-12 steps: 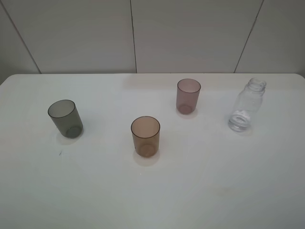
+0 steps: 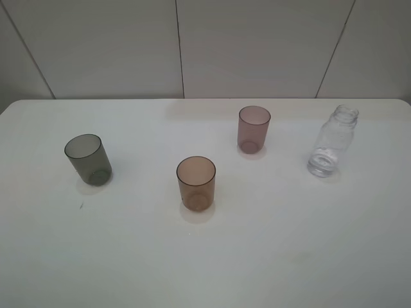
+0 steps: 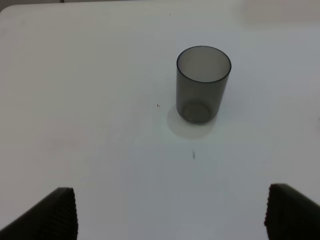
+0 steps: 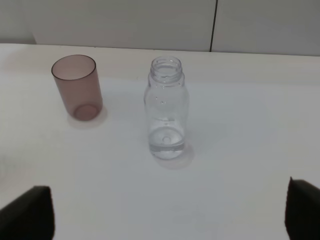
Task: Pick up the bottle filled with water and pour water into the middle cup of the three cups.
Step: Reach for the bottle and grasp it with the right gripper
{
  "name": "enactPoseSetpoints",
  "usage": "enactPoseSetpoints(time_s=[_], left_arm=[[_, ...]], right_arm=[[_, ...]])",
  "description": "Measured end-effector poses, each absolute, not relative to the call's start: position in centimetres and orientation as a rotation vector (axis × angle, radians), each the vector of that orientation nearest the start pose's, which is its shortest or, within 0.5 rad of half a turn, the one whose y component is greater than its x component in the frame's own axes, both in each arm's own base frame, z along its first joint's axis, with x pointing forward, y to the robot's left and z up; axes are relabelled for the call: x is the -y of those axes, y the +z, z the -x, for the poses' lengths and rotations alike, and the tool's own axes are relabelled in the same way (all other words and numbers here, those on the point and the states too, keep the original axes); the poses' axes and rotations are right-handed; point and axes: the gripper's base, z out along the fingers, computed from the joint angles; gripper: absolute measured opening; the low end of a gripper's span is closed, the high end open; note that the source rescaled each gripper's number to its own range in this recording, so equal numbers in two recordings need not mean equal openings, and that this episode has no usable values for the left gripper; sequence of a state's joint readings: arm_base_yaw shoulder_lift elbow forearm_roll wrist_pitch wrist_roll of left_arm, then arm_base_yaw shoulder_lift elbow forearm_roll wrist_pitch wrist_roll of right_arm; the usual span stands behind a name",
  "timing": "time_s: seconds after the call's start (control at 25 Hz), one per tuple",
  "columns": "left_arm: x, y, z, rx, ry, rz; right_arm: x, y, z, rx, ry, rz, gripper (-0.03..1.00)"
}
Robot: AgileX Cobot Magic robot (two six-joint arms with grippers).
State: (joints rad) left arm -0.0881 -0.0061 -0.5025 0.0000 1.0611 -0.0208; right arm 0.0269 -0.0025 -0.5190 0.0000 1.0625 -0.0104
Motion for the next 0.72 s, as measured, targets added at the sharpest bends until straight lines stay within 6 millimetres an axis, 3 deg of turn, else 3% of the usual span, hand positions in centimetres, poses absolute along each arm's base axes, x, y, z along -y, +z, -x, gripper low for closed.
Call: enactPoseSetpoints(time_s=[0.72], left_arm=[[-0.05,27.79,0.61,-2.036,-0.068,-0.068]], right_arm=[[0.02,28.23,0.76,-2.024,0.01,0.038,1.0]])
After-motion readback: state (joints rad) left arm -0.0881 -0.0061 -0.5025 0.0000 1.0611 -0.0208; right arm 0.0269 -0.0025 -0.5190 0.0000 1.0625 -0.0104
